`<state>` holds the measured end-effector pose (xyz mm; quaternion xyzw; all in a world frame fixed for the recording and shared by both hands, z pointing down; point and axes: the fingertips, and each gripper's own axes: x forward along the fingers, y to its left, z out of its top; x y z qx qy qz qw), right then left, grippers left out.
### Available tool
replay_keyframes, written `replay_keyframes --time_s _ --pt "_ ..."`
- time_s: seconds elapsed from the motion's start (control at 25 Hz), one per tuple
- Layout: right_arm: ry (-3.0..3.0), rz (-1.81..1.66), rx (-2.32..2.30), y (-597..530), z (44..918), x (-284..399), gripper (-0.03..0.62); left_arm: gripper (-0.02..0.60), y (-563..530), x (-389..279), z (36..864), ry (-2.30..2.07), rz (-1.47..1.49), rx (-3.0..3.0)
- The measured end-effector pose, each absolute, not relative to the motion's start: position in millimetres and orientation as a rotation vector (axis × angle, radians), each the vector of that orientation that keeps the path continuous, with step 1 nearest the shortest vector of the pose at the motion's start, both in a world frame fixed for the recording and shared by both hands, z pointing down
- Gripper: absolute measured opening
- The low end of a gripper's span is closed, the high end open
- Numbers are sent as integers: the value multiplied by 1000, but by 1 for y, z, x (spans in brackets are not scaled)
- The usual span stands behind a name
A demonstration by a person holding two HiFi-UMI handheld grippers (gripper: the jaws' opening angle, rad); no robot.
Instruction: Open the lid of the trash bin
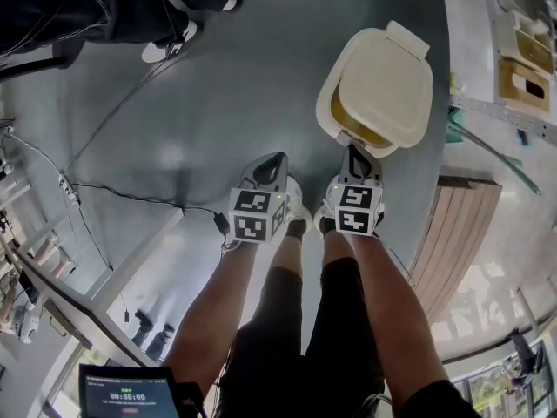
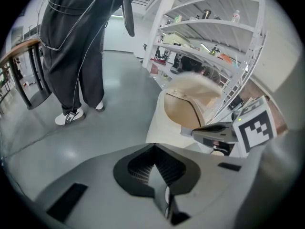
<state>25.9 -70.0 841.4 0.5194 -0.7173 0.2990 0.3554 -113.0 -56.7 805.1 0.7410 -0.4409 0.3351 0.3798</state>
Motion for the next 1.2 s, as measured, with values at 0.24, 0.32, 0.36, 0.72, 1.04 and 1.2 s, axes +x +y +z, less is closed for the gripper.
replay_keyframes --time_s 0.24,0.32,0.36,0.72,1.04,1.2 --pt "-1849 770 1332 -71 842 23 2 -2 -59 -116 805 -1135 851 1892" --pt "-1849 767 1332 -71 842 22 2 -2 -57 -115 805 -1127 855 1894" --pt "-1850 761 1328 -71 842 22 2 -2 -56 -114 806 -1119 863 1896" --pt "-1848 713 1284 -72 844 24 2 -2 -55 -105 809 -1091 882 1909" --pt "-1856 690 1269 -71 843 22 2 -2 -54 -109 810 -1096 887 1903" --pt "-1859 693 1270 -70 842 21 2 -2 -51 -110 810 -1092 896 1897"
